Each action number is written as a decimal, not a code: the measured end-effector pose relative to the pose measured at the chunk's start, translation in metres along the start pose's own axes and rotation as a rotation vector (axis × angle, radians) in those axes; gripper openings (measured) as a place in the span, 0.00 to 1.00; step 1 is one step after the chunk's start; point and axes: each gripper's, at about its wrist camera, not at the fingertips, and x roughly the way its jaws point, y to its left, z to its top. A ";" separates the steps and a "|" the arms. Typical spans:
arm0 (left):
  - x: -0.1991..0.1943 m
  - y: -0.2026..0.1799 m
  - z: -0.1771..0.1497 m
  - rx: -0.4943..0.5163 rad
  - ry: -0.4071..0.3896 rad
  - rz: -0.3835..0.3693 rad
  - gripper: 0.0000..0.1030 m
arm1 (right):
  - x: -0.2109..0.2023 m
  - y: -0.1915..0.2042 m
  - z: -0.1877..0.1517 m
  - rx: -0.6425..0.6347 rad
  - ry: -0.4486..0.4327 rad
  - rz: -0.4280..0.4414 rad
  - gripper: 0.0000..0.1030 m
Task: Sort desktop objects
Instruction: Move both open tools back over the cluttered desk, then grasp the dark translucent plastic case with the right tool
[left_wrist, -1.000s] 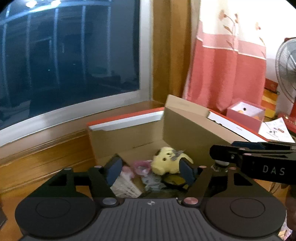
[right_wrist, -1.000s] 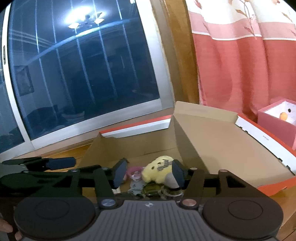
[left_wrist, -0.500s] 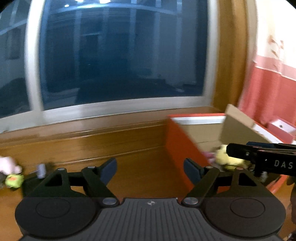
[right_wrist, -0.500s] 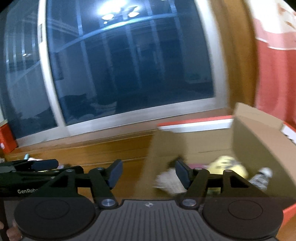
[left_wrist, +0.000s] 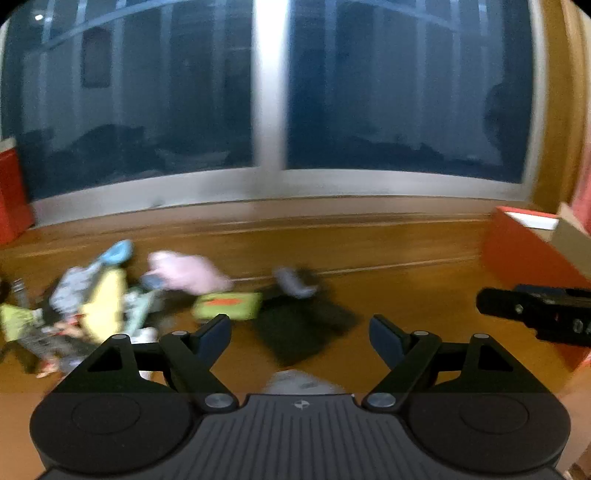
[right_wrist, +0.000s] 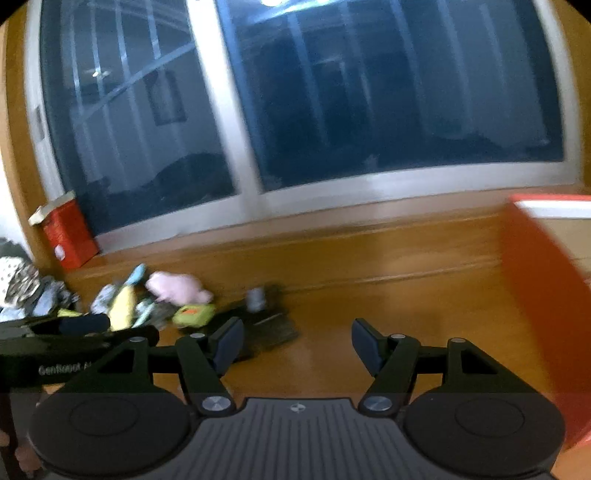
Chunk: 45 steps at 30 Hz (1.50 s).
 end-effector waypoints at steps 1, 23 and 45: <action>0.000 0.015 -0.001 -0.016 0.007 0.014 0.80 | 0.007 0.013 -0.002 -0.006 0.018 0.012 0.65; 0.030 0.222 0.000 0.052 0.032 0.263 0.79 | 0.164 0.244 0.002 -0.352 0.177 0.303 0.68; 0.099 0.290 0.026 0.181 0.068 0.049 0.67 | 0.285 0.337 -0.011 -0.787 0.046 0.240 0.66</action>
